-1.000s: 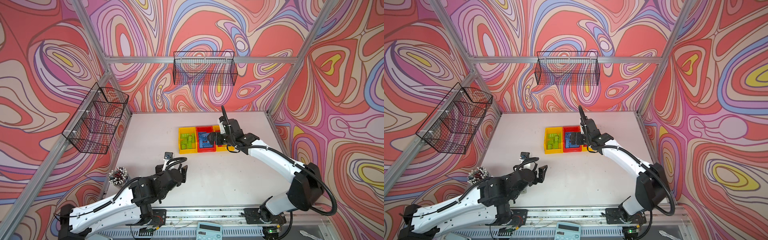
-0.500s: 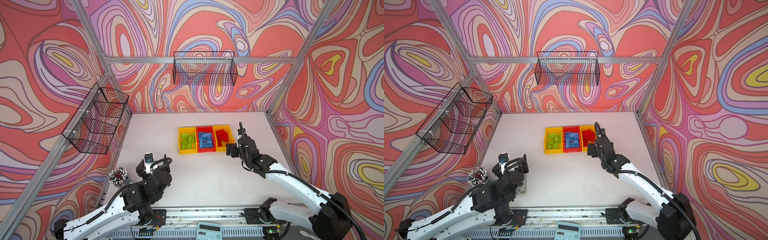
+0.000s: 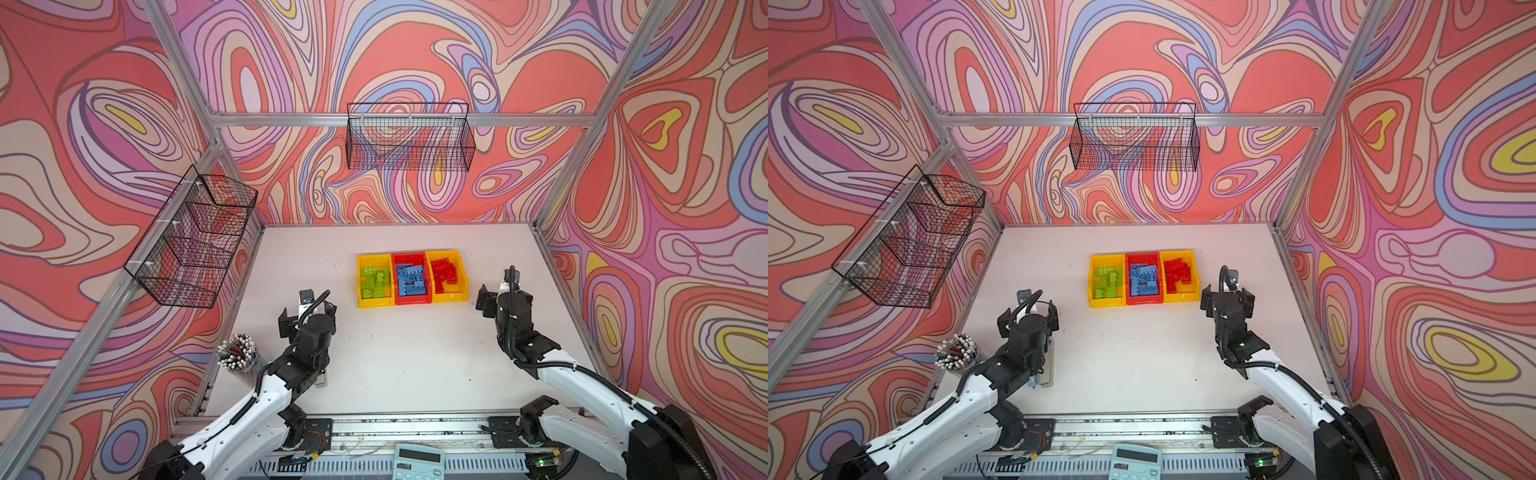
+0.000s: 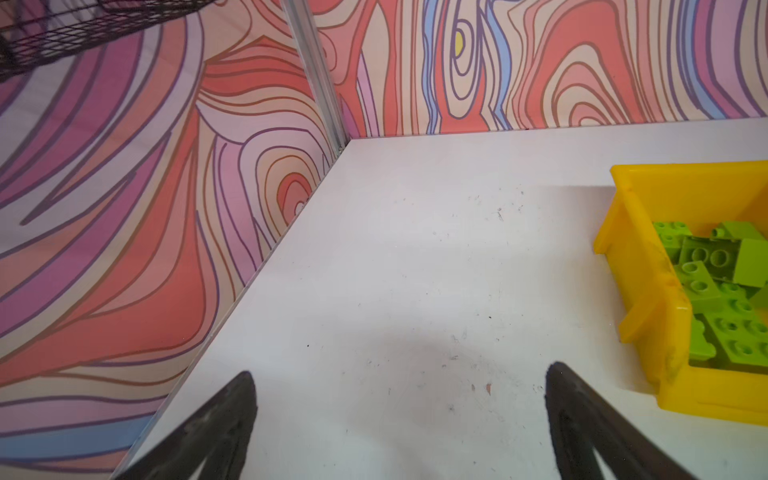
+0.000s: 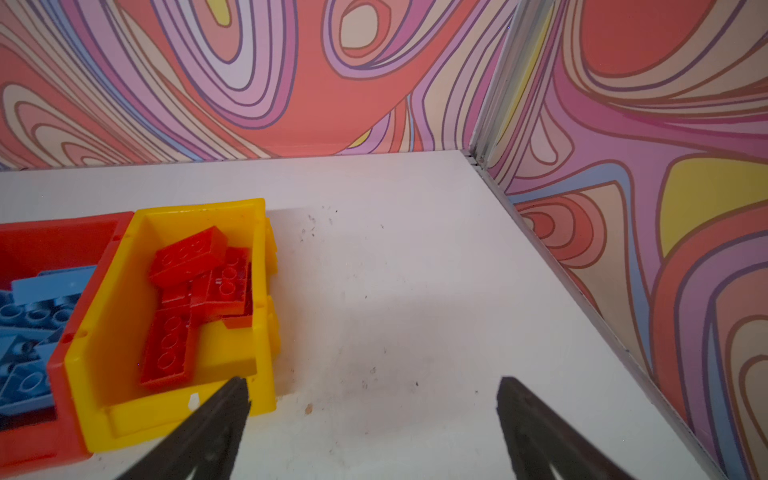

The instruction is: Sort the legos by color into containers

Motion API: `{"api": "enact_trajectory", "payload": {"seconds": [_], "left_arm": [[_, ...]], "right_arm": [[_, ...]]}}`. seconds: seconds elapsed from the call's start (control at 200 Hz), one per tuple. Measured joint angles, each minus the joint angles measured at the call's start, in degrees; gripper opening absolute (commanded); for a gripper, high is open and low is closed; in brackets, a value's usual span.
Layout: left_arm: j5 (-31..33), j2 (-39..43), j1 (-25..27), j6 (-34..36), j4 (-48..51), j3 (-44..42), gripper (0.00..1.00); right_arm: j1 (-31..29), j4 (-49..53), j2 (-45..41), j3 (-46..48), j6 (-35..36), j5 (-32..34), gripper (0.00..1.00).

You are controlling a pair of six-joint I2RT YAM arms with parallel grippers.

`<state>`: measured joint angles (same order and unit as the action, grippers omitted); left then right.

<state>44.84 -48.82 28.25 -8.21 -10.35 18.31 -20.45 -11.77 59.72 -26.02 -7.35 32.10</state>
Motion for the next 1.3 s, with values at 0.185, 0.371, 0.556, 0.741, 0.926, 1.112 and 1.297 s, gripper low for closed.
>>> {"api": "enact_trajectory", "payload": {"seconds": [0.185, 0.371, 0.556, 0.741, 0.926, 1.112, 1.297], "left_arm": [[-12.22, -8.63, -10.21, 4.35, -13.18, -1.55, 1.00], [-17.29, -21.24, -14.08, 7.98, -26.05, -1.60, 1.00], [-20.68, -28.33, -17.33, 9.88, -34.84, -2.36, 1.00], [-26.32, -33.59, -22.64, 8.85, -43.34, -2.36, 1.00], [-33.64, -39.76, -23.85, 9.03, -42.05, -0.24, 1.00], [-41.29, -39.74, -28.24, 7.98, -40.79, 3.56, 0.98], [-43.82, -39.74, -28.30, 7.52, -39.65, 3.56, 1.00]], "right_arm": [[5.01, -9.38, 6.93, 0.44, 2.34, -3.48, 0.98], [9.27, -21.03, 14.19, 0.92, 5.16, -8.90, 0.98], [14.01, -31.52, 23.43, 1.42, 5.46, -14.64, 0.98], [16.74, -36.11, 29.11, 1.20, 5.33, -19.85, 0.98], [19.41, -43.91, 34.29, 1.88, 4.26, -23.71, 0.98], [19.52, -47.47, 37.46, 2.89, 4.35, -26.36, 0.98], [19.52, -49.96, 37.59, 2.91, 4.55, -27.65, 0.98]]}}
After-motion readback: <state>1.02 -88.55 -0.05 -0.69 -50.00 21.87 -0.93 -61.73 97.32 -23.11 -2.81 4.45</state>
